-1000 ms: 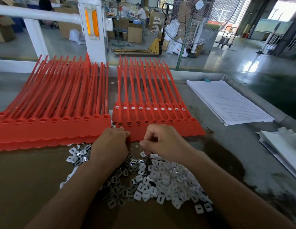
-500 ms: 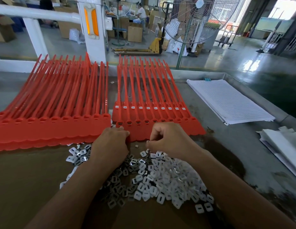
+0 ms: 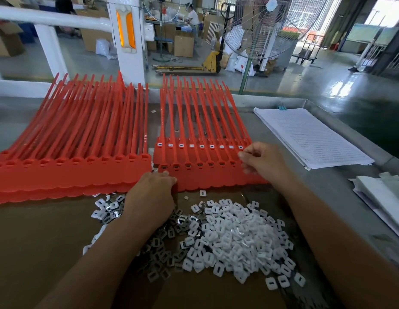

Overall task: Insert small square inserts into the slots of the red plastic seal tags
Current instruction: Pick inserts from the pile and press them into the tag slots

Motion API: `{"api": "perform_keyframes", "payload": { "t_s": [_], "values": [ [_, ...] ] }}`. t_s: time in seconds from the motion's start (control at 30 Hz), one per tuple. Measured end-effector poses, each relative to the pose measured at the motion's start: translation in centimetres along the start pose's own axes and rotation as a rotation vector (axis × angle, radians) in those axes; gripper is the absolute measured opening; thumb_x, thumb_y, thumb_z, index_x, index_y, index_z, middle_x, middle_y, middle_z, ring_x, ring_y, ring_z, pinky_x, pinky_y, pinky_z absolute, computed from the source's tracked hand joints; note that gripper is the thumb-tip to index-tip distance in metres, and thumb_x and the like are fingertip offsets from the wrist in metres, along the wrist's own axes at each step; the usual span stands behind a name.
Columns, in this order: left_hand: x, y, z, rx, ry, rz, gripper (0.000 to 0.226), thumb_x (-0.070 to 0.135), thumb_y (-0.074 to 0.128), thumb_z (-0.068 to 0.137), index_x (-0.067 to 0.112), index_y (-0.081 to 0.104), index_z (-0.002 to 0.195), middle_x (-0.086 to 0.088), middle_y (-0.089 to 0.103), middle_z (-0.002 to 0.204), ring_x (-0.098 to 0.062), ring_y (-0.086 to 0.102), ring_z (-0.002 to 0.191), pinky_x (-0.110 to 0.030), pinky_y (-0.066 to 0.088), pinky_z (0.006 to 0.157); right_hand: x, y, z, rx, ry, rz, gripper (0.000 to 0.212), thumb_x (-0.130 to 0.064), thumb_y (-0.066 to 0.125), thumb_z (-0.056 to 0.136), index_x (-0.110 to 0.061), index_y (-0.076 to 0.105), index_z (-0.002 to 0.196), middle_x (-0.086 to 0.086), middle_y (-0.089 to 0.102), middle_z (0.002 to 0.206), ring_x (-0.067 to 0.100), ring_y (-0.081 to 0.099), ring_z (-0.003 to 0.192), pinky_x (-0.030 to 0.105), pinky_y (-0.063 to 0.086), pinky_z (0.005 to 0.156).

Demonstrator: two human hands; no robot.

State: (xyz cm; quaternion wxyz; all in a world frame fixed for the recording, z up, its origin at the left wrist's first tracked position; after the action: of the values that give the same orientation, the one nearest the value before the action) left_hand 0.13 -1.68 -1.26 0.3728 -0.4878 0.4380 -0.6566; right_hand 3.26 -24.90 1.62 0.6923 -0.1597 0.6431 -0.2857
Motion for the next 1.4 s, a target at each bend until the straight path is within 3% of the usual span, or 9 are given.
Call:
{"api": "perform_keyframes", "payload": {
  "t_s": [0.23,0.47,0.6,0.77,0.9,1.03,1.17,1.3,1.4],
  "values": [
    [0.0,0.0,0.1,0.003,0.009,0.001,0.048,0.004,0.042,0.087,0.019,0.047,0.131,-0.001,0.041,0.141,-0.018,0.037,0.129,-0.033,0.033,0.107,1.2,-0.6,1.7,0.064,0.063,-0.017,0.015,0.004,0.060,0.083,-0.010,0.057,0.083,0.003,0.061,0.072,0.009,0.059,0.057,0.012,0.049,0.047],
    [-0.1,0.1,0.2,0.009,0.020,0.018,0.049,0.005,0.041,0.087,0.020,0.045,0.133,0.000,0.039,0.143,-0.017,0.035,0.130,-0.031,0.029,0.107,2.2,-0.6,2.6,0.129,0.051,-0.184,0.025,-0.011,0.070,0.078,-0.029,0.057,0.067,-0.002,0.062,0.081,0.017,0.059,0.084,0.034,0.048,0.082],
    [-0.2,0.3,0.3,0.015,0.020,0.017,0.048,0.003,0.039,0.087,0.019,0.046,0.132,-0.001,0.041,0.142,-0.018,0.036,0.130,-0.031,0.029,0.107,2.7,-0.2,2.8,0.070,0.094,-0.136,0.024,-0.003,0.063,0.082,-0.020,0.057,0.067,0.003,0.060,0.078,0.019,0.056,0.079,0.032,0.045,0.076],
    [-0.2,0.3,0.3,0.017,0.017,0.013,0.048,0.003,0.041,0.086,0.019,0.047,0.131,-0.002,0.040,0.142,-0.018,0.037,0.130,-0.031,0.030,0.106,2.1,0.1,2.8,-0.042,0.071,-0.174,0.012,-0.003,0.057,0.087,-0.002,0.069,0.090,0.007,0.061,0.087,0.014,0.053,0.079,0.018,0.040,0.061],
    [-0.3,0.3,0.3,0.013,0.019,0.014,0.048,0.004,0.042,0.086,0.020,0.047,0.131,-0.002,0.040,0.142,-0.018,0.036,0.130,-0.032,0.030,0.107,1.9,0.2,2.8,-0.086,0.055,-0.242,0.015,-0.004,0.056,0.088,0.001,0.070,0.092,0.014,0.067,0.096,0.025,0.060,0.091,0.026,0.043,0.077],
    [-0.3,0.3,0.4,0.020,0.030,0.019,0.048,0.003,0.041,0.086,0.020,0.047,0.131,-0.002,0.041,0.142,-0.017,0.037,0.129,-0.030,0.030,0.106,2.1,0.2,3.1,-0.103,0.031,-0.352,0.016,-0.004,0.057,0.087,0.002,0.072,0.086,0.012,0.069,0.092,0.018,0.060,0.082,0.025,0.043,0.073],
    [-0.3,0.3,0.3,0.023,0.036,0.020,0.047,0.004,0.041,0.086,0.019,0.048,0.131,-0.002,0.041,0.141,-0.017,0.037,0.129,-0.029,0.031,0.105,2.4,0.4,3.6,-0.071,0.042,-0.343,0.013,-0.003,0.060,0.083,-0.008,0.070,0.077,0.001,0.063,0.084,0.011,0.055,0.079,0.026,0.042,0.075],
    [-0.3,0.3,0.3,0.021,0.033,0.019,0.048,0.004,0.040,0.086,0.019,0.048,0.131,-0.002,0.041,0.142,-0.017,0.037,0.130,-0.030,0.031,0.105,2.5,0.7,3.8,-0.024,0.076,-0.306,0.027,-0.003,0.065,0.078,-0.025,0.057,0.064,-0.008,0.054,0.079,0.013,0.053,0.086,0.031,0.044,0.082],
    [-0.4,0.3,0.3,0.020,0.026,0.018,0.048,0.003,0.041,0.086,0.019,0.048,0.130,-0.002,0.041,0.141,-0.017,0.037,0.129,-0.031,0.033,0.105,2.7,0.7,3.8,-0.036,0.083,-0.282,0.021,-0.005,0.065,0.080,-0.023,0.059,0.069,-0.006,0.055,0.085,0.013,0.052,0.088,0.031,0.043,0.082]
  ]
}}
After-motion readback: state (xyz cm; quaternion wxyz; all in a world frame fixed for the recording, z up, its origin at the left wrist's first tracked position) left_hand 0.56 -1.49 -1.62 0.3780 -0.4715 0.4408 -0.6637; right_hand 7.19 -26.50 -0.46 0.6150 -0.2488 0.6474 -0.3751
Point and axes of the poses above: each hand's wrist, its own z-axis towards the middle knuckle, its own y-axis out of the palm, x = y × z, the point moved 1 cm from there along z, towards the middle knuckle
